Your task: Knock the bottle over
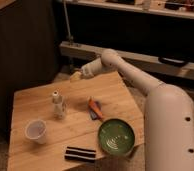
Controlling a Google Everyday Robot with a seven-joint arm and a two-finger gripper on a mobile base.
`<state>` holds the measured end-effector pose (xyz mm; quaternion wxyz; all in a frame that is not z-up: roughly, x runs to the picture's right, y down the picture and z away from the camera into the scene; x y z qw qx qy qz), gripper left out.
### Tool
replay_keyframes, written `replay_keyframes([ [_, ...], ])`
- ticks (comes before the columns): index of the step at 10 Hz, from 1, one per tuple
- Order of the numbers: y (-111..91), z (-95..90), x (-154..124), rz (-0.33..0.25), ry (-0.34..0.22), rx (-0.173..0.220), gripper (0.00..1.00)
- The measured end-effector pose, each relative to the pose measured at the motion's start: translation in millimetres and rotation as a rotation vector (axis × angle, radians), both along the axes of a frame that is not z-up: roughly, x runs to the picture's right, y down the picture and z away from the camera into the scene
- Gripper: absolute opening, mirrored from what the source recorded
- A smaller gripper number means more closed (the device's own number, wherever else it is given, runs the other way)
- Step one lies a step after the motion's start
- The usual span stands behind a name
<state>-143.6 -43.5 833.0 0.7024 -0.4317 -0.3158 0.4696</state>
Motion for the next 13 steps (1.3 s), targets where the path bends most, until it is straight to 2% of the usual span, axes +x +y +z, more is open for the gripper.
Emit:
replay_keyframes([
  [2,18,25.3,-37,-0.034,-0.051,0.039,0.0],
  [4,24,34.1,-62,-0.063,-0.094,0.061,0.0],
  [7,28,24.8,-73,-0.092,-0.144,0.064,0.0],
  [10,40,8.5,-77,-0.125,-0.217,0.059,0.0],
  [13,56,-15.0,-82,-0.168,-0.331,0.057,0.0],
])
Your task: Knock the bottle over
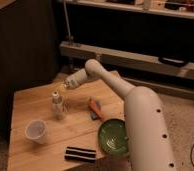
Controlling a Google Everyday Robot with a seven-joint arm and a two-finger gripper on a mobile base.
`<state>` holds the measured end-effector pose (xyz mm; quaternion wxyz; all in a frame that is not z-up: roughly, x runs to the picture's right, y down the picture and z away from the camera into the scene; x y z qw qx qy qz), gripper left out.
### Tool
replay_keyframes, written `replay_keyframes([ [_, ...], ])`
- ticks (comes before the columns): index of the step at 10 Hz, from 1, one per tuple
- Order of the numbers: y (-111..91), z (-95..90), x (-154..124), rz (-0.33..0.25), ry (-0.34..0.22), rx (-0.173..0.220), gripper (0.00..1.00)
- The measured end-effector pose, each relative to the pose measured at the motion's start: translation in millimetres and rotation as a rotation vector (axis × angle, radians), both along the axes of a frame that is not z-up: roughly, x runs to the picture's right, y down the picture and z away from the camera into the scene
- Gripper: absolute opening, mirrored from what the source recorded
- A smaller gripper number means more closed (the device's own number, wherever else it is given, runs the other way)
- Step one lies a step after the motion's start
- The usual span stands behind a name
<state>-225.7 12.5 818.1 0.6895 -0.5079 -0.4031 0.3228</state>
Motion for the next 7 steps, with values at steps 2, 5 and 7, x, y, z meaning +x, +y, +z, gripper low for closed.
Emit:
replay_keyframes([
  [2,18,-22.3,9,-0.048,-0.061,0.01,0.0],
  [5,45,-66.9,32,-0.151,-0.061,0.079,0.0],
  [7,56,-81.0,49,-0.167,0.014,0.133,0.04],
])
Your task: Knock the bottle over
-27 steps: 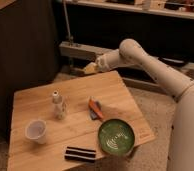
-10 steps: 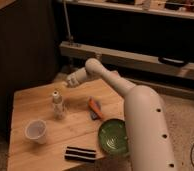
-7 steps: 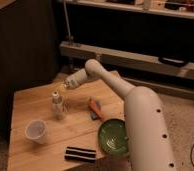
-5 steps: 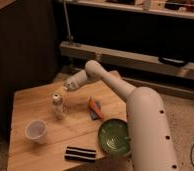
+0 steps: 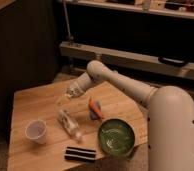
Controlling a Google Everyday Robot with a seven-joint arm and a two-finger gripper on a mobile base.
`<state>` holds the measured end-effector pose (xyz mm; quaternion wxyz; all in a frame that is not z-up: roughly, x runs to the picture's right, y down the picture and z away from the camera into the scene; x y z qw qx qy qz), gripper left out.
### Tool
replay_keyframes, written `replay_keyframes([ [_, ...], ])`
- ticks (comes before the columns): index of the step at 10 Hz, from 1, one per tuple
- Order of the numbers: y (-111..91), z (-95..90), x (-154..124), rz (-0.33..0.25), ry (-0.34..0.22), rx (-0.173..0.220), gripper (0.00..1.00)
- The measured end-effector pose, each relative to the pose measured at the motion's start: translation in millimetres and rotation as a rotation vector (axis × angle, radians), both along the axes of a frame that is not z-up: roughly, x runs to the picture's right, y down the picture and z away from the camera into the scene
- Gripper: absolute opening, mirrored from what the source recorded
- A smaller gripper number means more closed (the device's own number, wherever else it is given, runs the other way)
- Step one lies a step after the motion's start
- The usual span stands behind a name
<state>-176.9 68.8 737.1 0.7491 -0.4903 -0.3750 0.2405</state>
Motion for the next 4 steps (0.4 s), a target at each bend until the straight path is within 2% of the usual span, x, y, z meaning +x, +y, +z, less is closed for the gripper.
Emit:
replay_keyframes([
  [2,3.7,-4.7,11.9,0.03,0.053,0.04,0.09],
  [3,4.1,-5.9,13.1,0.033,0.059,0.046,0.16],
  [4,4.6,-6.1,11.7,0.032,0.057,0.046,0.3],
])
